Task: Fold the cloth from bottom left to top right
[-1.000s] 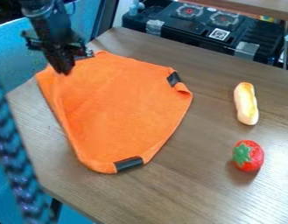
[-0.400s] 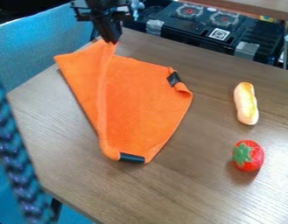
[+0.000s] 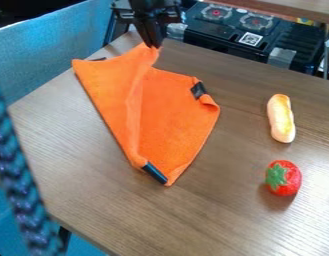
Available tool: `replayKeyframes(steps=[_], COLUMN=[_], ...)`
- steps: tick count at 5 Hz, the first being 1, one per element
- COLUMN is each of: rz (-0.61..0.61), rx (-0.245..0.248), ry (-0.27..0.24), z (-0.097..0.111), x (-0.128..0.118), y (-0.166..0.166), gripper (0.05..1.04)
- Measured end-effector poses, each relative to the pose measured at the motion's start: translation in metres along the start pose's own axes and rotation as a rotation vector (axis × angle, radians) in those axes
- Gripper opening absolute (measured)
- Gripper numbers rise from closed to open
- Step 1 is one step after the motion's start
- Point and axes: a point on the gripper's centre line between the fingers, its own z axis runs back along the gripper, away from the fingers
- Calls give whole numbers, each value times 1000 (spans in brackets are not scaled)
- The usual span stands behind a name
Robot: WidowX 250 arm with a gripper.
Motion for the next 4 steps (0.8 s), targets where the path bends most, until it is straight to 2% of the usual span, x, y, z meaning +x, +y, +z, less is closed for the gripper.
replayKeyframes(steps=[1, 2, 4], rz=[-40, -43, -40], rx=[0, -1, -13], ry=[-21, -15, 4], z=[-10, -21, -31], x=[3, 2, 15], y=[-16, -25, -41], gripper=[50, 50, 70])
